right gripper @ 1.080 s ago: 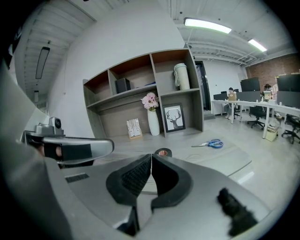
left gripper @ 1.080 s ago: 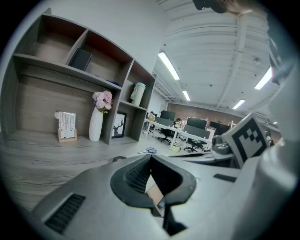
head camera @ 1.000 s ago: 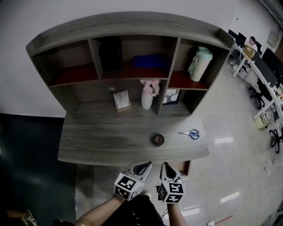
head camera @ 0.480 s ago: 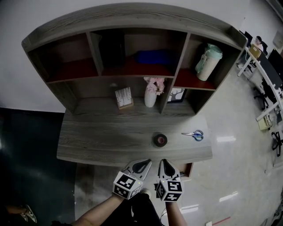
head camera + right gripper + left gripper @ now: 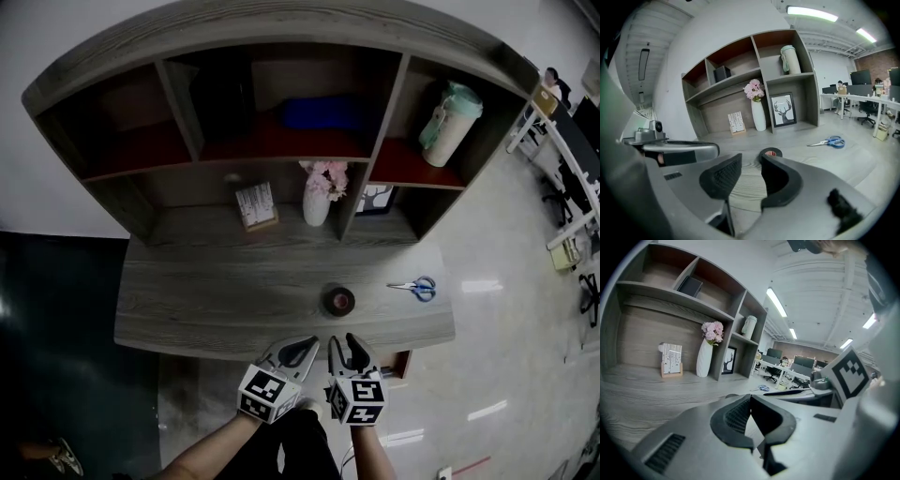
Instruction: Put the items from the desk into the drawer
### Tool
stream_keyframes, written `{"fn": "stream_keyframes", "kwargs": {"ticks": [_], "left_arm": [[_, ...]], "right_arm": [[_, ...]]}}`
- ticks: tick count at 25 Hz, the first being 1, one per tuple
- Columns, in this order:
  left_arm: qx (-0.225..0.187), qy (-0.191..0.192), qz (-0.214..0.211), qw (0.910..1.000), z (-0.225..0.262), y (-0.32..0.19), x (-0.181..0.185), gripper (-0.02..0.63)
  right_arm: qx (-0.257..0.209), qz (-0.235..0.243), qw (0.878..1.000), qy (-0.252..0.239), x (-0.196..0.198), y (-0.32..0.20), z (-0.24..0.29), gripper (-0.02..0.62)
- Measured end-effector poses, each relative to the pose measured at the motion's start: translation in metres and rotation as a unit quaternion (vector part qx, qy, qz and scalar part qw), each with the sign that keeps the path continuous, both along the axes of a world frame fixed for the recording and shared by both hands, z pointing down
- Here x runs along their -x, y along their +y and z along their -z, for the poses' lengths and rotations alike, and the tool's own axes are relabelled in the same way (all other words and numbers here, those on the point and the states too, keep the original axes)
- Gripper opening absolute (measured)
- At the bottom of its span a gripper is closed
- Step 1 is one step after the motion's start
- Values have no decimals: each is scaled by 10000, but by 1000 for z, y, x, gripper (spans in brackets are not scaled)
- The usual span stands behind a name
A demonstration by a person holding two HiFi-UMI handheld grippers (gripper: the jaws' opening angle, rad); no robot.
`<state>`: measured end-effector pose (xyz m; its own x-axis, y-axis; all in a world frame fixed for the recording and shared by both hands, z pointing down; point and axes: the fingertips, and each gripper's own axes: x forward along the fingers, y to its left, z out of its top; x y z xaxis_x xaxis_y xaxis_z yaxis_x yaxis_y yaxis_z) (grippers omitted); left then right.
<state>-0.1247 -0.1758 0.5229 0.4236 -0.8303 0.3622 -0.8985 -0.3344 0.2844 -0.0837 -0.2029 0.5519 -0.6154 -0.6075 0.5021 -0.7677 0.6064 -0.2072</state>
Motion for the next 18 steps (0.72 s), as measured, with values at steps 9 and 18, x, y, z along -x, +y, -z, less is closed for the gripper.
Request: {"fn": "stream_keyframes", "kwargs": {"ticks": [9, 18], "left_arm": [[-103, -62, -20, 9999, -11, -23, 3, 9], [-48, -88, 99, 9999, -23, -36, 13, 9]], "right_arm": [[-22, -153, 9997, 167, 3, -31, -13, 283], [56, -250, 9988, 421, 5, -53, -33, 382]]}}
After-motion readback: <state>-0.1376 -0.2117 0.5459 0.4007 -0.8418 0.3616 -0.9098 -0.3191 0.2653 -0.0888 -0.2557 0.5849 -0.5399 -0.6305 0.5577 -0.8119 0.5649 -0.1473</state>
